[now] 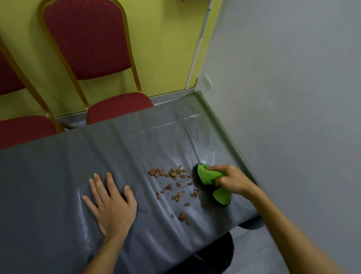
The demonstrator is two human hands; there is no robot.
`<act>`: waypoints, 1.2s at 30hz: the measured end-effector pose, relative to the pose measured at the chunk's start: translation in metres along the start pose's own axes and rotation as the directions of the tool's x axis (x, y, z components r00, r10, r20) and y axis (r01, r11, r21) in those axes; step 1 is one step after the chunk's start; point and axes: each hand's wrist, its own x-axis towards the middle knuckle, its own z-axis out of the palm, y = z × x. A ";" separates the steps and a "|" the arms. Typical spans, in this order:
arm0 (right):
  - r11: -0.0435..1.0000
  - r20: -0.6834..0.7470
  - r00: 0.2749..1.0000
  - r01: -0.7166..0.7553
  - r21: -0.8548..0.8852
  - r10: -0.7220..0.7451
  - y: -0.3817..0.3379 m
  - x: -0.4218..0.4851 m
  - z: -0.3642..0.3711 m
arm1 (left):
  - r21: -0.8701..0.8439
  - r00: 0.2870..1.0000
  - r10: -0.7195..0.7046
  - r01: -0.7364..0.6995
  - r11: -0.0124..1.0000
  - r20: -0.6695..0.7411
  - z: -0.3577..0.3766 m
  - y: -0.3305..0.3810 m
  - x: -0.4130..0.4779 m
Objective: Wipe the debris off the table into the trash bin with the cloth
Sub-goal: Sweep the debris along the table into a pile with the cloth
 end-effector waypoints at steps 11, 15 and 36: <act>0.990 -0.426 0.895 -0.141 0.008 0.131 0.036 -0.001 -0.008 | -0.507 0.997 -0.077 0.070 0.859 0.006 -0.012 -0.012 0.006; 0.996 -0.272 0.960 -0.075 -0.051 0.058 0.017 -0.006 0.010 | -0.543 0.997 -0.072 0.045 0.839 -0.027 -0.017 -0.014 0.003; 0.930 -0.278 0.897 0.284 -0.232 -0.343 -0.077 0.050 0.000 | -0.427 0.995 0.059 -0.089 0.900 -0.083 -0.024 0.014 0.002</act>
